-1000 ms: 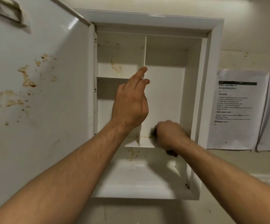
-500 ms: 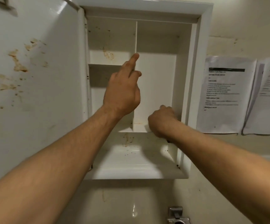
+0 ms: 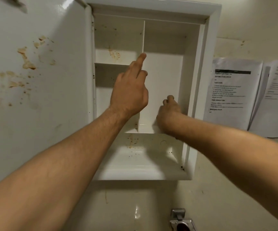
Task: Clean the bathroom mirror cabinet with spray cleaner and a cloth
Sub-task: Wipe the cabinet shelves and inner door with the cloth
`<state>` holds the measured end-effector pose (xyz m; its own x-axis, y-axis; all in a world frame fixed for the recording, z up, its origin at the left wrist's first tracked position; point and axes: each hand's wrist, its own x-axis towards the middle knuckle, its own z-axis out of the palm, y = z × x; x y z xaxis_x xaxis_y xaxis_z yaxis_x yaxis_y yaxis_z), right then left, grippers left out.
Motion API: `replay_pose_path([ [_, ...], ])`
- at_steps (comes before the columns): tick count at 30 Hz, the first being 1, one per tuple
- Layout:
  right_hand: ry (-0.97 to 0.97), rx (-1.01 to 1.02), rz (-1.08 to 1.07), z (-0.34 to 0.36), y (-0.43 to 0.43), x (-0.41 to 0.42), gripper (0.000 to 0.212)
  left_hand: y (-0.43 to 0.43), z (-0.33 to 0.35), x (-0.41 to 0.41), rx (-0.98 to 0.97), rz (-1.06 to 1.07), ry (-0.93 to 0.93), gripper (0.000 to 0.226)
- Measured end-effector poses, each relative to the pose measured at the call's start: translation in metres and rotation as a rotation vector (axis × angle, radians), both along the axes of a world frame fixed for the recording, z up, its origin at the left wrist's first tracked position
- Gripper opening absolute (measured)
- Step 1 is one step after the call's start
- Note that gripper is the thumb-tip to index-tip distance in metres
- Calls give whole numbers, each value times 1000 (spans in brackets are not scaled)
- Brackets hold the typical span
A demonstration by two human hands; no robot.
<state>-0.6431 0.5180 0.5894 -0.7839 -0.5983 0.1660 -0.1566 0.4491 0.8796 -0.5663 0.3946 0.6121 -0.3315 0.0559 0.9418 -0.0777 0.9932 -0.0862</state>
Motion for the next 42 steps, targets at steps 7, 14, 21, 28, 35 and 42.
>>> replay_pose_path([
  [7,-471,-443,-171,45,-6,12,15,-2,2,3,-37,31,-46,58],
  [14,93,-293,341,43,21,-9,36,-6,-3,-5,-54,-22,-12,51],
  [21,-14,-129,232,-11,16,-1,44,-12,-5,-9,-75,-37,11,48],
  [28,-326,-465,12,55,10,22,13,-12,-6,-12,-70,-58,32,46],
  [35,119,-166,292,23,23,-8,33,-10,-10,-24,-26,-149,111,45],
  [42,-246,-602,261,-17,8,-6,16,-10,-9,-18,-1,-155,78,46],
])
